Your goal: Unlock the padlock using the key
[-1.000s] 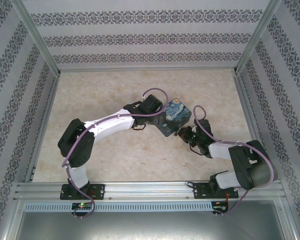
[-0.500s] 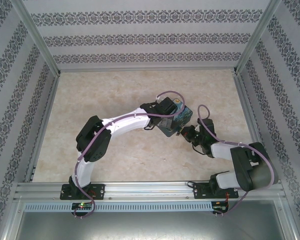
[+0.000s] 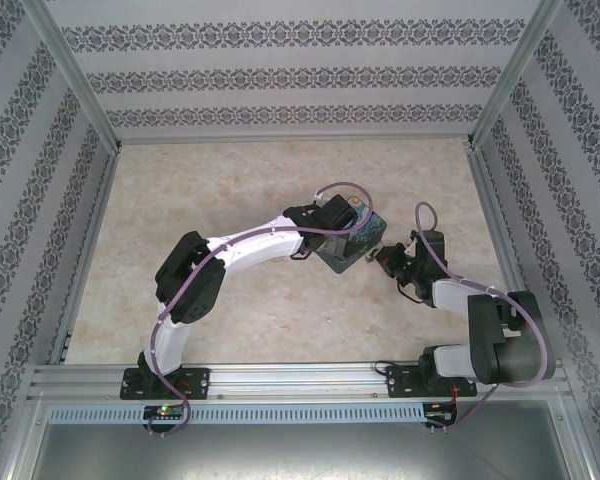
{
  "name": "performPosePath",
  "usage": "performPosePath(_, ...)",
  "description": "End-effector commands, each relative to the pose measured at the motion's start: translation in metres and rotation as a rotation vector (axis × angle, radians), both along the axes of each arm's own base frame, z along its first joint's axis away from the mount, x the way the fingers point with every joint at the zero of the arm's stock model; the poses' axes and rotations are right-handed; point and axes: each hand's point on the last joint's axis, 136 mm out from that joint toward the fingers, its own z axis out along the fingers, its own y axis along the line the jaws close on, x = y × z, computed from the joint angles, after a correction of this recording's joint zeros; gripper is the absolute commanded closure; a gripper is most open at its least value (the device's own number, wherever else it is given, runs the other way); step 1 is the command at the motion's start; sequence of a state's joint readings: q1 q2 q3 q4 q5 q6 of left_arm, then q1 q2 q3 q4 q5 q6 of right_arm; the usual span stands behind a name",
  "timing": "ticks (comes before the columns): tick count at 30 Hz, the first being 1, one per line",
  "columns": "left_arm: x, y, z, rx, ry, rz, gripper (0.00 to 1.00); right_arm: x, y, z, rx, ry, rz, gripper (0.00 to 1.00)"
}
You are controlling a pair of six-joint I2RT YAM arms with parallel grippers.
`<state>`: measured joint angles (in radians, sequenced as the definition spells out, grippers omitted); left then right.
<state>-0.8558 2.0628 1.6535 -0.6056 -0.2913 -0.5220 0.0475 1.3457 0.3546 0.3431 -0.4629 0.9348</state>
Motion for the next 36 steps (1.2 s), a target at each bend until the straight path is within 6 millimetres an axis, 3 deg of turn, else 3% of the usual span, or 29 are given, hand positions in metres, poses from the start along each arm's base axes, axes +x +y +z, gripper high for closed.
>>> performPosePath(1,-0.025,0.026,-0.049,0.166,0.132,-0.029,0.0,-0.012,0.004,0.003,0.019,-0.015,0.034,1.0)
performPosePath(8,-0.016,0.019,-0.015,0.027,0.099,-0.021,0.01,-0.051,0.022,0.016,0.063,-0.052,0.081,1.0)
performPosePath(16,0.003,0.035,0.033,-0.148,0.057,0.041,0.0,-0.088,0.072,0.031,0.013,-0.112,0.194,1.0)
performPosePath(20,0.007,0.056,0.044,-0.168,0.039,0.078,0.0,-0.095,0.109,0.039,-0.032,-0.141,0.284,1.0)
performPosePath(25,0.007,0.087,0.051,-0.185,0.026,0.137,0.0,-0.096,0.17,0.054,-0.069,-0.175,0.418,1.0)
performPosePath(30,0.005,0.117,0.053,-0.191,0.022,0.189,0.0,-0.096,0.225,0.048,-0.054,-0.161,0.519,1.0)
performPosePath(36,-0.002,0.138,0.052,-0.181,0.025,0.217,0.0,-0.088,0.255,0.032,-0.056,-0.13,0.551,1.0)
